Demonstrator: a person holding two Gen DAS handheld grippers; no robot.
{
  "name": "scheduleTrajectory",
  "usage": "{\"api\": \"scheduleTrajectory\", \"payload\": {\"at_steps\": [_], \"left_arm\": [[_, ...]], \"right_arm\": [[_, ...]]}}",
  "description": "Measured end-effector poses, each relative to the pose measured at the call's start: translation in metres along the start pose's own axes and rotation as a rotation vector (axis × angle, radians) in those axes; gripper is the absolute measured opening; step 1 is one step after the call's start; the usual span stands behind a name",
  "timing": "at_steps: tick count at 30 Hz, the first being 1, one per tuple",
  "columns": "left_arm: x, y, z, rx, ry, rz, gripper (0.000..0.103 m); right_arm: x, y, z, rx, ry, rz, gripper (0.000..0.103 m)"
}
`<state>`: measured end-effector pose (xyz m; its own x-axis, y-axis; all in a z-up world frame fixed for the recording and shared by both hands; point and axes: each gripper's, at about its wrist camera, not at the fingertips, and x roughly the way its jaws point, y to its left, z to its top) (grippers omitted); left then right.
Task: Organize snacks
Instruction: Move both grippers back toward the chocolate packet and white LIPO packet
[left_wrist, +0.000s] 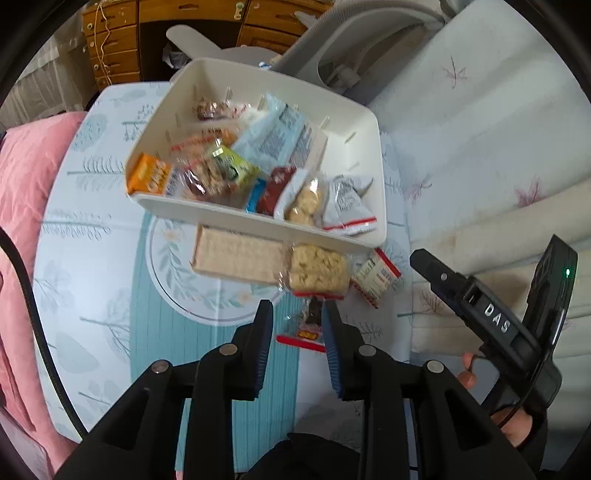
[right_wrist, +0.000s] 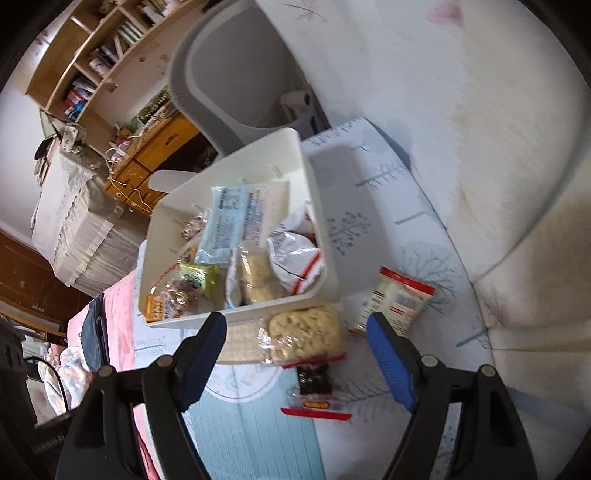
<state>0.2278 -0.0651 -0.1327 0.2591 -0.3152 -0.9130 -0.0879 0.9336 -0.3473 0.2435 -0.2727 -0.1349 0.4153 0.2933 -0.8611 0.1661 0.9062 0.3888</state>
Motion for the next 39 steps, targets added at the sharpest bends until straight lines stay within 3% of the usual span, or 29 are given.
{"api": "scheduleTrajectory", "payload": {"at_steps": [16, 20, 27, 39], "left_arm": [[0.083, -0.025, -0.034, 0.010, 0.103, 0.032, 0.051], [0.106, -0.029, -0.034, 0.025, 0.124, 0.068, 0.065], [0.134, -0.031, -0.029, 0.033, 0.123, 0.109, 0.078], [0.184, -0.054, -0.031, 0.075, 0.215, 0.212, 0.081]], "right_arm": [[0.047, -0.073, 0.003, 0.182, 0.212, -0.015, 0.079], [0.065, -0.086, 0.004, 0.245, 0.256, -0.031, 0.079], [0.095, -0.101, 0.007, 0.320, 0.317, -0.060, 0.079], [0.127, -0.089, 0.017, 0.262, 0.349, -0.204, 0.079]]}}
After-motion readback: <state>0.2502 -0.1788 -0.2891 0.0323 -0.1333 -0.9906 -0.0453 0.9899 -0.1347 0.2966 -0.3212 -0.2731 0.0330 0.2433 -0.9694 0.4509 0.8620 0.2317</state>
